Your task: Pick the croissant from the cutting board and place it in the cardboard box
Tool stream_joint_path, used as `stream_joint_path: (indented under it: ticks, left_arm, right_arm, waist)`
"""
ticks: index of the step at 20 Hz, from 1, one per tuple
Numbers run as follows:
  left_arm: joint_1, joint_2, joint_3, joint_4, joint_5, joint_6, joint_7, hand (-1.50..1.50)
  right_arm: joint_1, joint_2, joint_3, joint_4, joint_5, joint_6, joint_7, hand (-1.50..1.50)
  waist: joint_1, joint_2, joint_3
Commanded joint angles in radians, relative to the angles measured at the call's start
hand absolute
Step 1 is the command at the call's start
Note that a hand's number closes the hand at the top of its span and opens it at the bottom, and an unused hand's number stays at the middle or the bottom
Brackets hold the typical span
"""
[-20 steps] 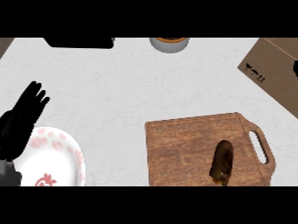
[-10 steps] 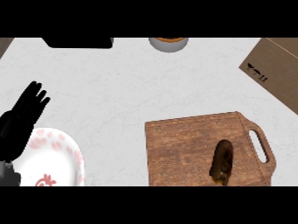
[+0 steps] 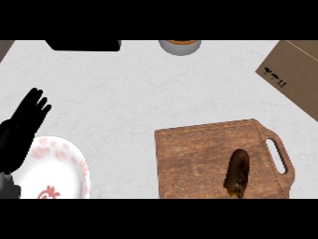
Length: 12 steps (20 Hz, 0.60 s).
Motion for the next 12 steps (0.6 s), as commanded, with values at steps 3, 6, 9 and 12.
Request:
stream_joint_path:
  ticks: [3,6,9,12]
  left_arm:
    - [0.007,0.017,0.015,-0.015,0.011,-0.021,0.001,0.0]
    - [0.025,-0.006,-0.004,-0.007,-0.016,-0.011,-0.015,0.0]
    - [-0.055,-0.005,-0.004,0.071,-0.023,-0.017,-0.047,0.0]
    - [-0.016,-0.013,0.005,0.021,-0.008,-0.006,-0.016,0.0]
  right_arm:
    - [0.089,-0.116,-0.06,0.076,-0.067,0.123,-0.086,-1.5]
    - [0.084,-0.139,-0.035,0.061,-0.068,0.175,-0.088,-1.5]
    - [0.105,-0.126,-0.028,0.076,-0.062,0.174,-0.144,-1.5]
    - [0.14,-0.145,-0.03,0.084,-0.067,0.168,-0.176,-1.5]
  waist:
    - [0.013,0.005,0.003]
    - [0.006,0.0,0.001]
    - [0.006,0.007,0.002]
    - [0.011,0.005,0.002]
